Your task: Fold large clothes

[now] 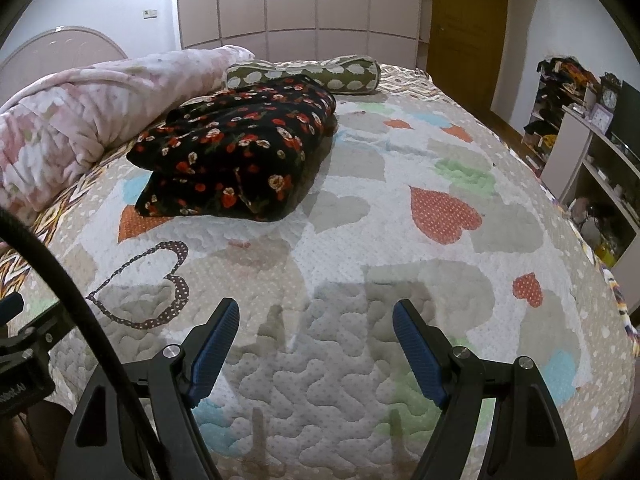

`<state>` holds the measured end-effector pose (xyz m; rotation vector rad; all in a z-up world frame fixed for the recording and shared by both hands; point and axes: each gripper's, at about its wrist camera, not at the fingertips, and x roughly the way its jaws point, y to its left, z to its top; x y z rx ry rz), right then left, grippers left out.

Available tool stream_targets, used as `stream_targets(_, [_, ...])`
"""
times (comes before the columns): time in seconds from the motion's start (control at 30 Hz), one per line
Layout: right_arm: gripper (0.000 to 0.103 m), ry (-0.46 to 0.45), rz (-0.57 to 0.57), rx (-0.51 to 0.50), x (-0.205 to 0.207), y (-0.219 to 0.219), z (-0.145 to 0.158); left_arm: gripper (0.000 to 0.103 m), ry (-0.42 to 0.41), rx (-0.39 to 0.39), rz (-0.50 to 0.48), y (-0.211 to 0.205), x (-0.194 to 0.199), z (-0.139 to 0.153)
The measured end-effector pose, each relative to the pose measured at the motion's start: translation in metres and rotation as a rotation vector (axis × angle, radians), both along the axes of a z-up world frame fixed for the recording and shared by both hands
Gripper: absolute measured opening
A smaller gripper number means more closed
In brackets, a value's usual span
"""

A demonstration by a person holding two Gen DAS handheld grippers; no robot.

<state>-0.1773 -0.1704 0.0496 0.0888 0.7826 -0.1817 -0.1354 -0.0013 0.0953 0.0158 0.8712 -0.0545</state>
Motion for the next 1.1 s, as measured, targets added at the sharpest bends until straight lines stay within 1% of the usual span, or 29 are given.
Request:
stream_targets(0.43, [0.084,-0.001,0.014,-0.024,0.008,0.006,0.000,0.103,0.026,-0.015,0.015,0.005,0.004,-0.008])
stream_targets(0.97, [0.085,0.005,0.039,-0.034,0.011,0.015,0.000,0.103,0.029,-0.019,0.015,0.008,0.006,-0.008])
stream_targets(1.1, [0.085,0.011,0.047,-0.043,0.014,0.020,-0.001,0.103,0.023,-0.017,0.003,0.006,0.006,-0.011])
